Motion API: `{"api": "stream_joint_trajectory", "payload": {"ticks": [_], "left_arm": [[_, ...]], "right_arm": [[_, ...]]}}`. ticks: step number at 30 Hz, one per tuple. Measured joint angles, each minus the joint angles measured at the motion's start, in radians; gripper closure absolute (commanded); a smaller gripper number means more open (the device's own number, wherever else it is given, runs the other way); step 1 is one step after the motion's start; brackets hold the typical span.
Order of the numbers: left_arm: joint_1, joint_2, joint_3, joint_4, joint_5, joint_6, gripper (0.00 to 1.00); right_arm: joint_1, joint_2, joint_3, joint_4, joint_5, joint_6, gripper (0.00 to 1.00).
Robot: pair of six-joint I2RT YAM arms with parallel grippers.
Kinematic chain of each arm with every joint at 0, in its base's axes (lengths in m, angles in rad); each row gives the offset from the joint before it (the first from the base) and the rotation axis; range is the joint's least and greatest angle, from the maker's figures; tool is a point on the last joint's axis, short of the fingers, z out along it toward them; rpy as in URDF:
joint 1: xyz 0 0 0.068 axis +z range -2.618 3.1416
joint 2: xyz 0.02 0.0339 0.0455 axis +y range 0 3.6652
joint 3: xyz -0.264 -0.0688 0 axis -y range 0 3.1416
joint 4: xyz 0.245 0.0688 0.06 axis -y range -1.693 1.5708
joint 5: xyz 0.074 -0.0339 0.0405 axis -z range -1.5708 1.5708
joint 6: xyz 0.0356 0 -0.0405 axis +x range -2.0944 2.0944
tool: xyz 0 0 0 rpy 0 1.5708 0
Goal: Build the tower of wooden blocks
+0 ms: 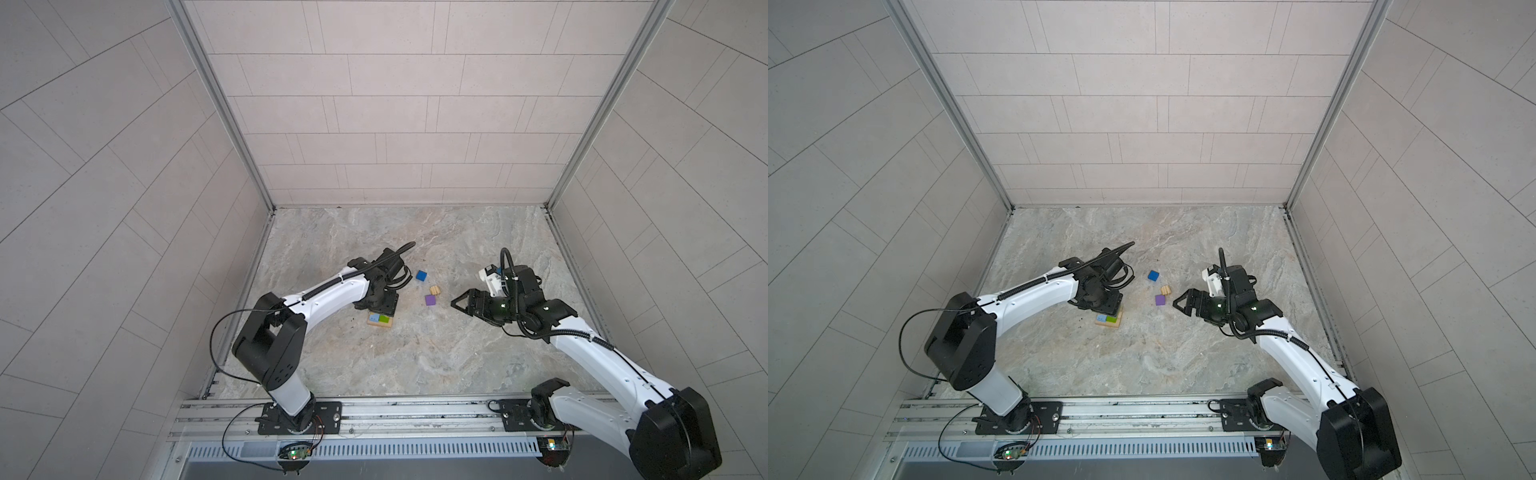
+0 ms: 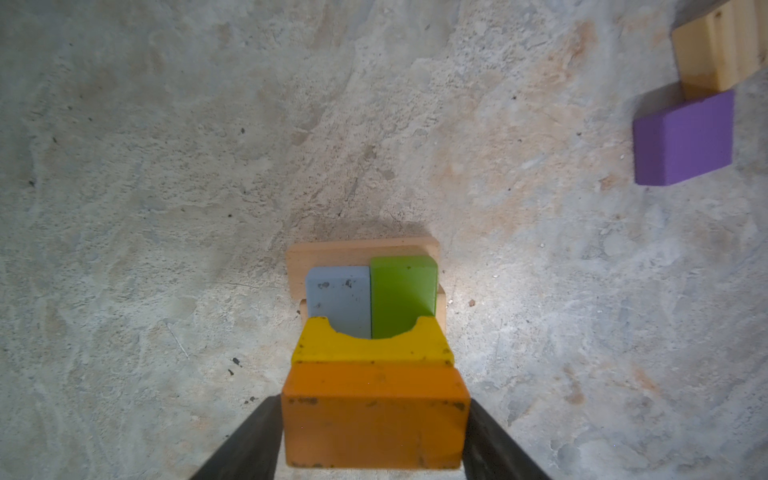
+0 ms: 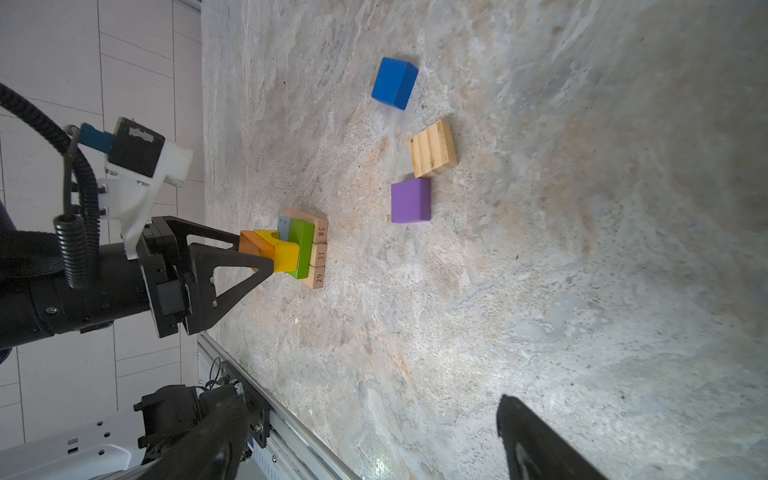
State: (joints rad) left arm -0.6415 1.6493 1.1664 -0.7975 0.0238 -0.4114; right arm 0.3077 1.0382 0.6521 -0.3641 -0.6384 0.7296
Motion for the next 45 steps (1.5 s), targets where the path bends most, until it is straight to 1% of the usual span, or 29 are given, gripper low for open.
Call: {"api": "stream_joint_trajectory", "payload": {"ticks": [3,5,7,12,15,18,25,30,34,38,41,45], "left_arm": [[0.000,-0.003,0.000,-0.001,0.009,0.000,0.25],[0.000,-0.008,0.000,-0.002,0.016,0.002,0.19],[0.000,-0.018,0.001,-0.003,0.018,0.007,0.00],[0.000,-0.068,0.006,-0.010,0.015,0.011,0.00],[0.000,-0.101,0.028,-0.026,0.013,0.020,0.00],[0.000,-0.124,0.059,-0.031,0.017,0.036,0.00],[0.011,-0.216,0.071,-0.052,0.027,0.064,0.00],[0.064,-0.323,0.049,-0.052,0.031,0.080,0.00],[0.132,-0.386,0.004,-0.051,0.067,0.098,0.00],[0.185,-0.404,-0.069,-0.045,0.124,0.114,0.00],[0.213,-0.406,-0.121,-0.046,0.163,0.118,0.00],[0.240,-0.412,-0.137,-0.049,0.208,0.130,0.00]], "right_arm": [[0.000,0.000,0.000,0.000,0.000,0.000,0.05],[0.000,0.000,0.000,0.000,0.000,-0.003,0.05],[0.000,0.000,0.000,-0.002,0.002,-0.008,0.05],[0.001,0.007,0.001,-0.010,0.022,-0.026,0.04],[0.016,0.023,0.015,-0.035,0.053,-0.045,0.04],[0.046,0.046,0.052,-0.071,0.100,-0.072,0.05],[0.143,0.134,0.183,-0.148,0.271,-0.154,0.07],[0.189,0.242,0.270,-0.197,0.390,-0.196,0.11],[0.237,0.307,0.312,-0.209,0.459,-0.214,0.14],[0.285,0.388,0.371,-0.225,0.517,-0.225,0.18],[0.308,0.468,0.443,-0.253,0.545,-0.229,0.23],[0.321,0.562,0.515,-0.276,0.573,-0.225,0.25]]}}
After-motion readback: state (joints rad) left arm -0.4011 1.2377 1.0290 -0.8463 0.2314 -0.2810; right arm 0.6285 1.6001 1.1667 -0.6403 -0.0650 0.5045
